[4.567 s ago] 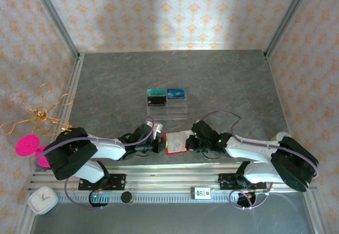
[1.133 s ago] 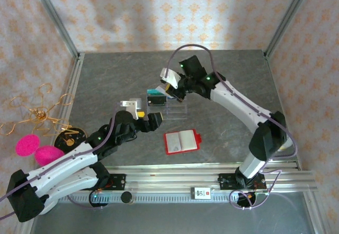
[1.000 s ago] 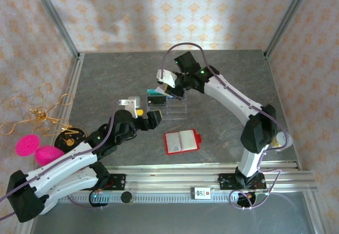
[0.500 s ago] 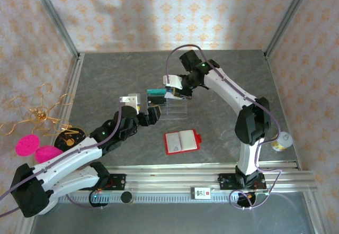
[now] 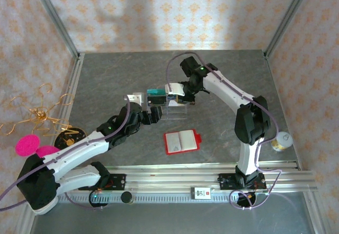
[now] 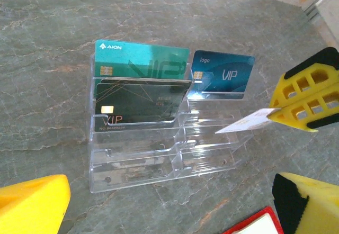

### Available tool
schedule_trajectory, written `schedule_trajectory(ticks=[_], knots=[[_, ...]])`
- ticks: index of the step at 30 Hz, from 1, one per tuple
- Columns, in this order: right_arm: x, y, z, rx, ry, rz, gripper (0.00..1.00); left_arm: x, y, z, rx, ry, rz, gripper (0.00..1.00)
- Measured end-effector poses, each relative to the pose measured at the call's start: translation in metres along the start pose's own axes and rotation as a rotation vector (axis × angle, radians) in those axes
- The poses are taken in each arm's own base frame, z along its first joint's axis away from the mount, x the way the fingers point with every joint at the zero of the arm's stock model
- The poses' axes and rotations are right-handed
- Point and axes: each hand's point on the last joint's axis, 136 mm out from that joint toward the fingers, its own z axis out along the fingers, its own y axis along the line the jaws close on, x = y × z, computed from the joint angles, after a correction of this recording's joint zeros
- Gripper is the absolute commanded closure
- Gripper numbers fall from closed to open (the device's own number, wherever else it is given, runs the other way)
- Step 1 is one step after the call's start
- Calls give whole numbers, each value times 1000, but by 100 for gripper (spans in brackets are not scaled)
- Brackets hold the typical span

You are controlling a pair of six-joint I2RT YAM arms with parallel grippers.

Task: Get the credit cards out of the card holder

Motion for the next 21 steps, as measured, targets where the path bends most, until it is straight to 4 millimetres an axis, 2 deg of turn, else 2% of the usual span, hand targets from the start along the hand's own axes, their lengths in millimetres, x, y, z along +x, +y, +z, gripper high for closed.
schedule_trajectory(ticks=[12, 21], knots=[[13, -10, 29, -5, 34, 27, 100, -3, -1, 1, 10, 3, 1, 1], [19, -18, 34, 34, 67, 66, 100, -3, 0, 2, 19, 9, -6, 1]])
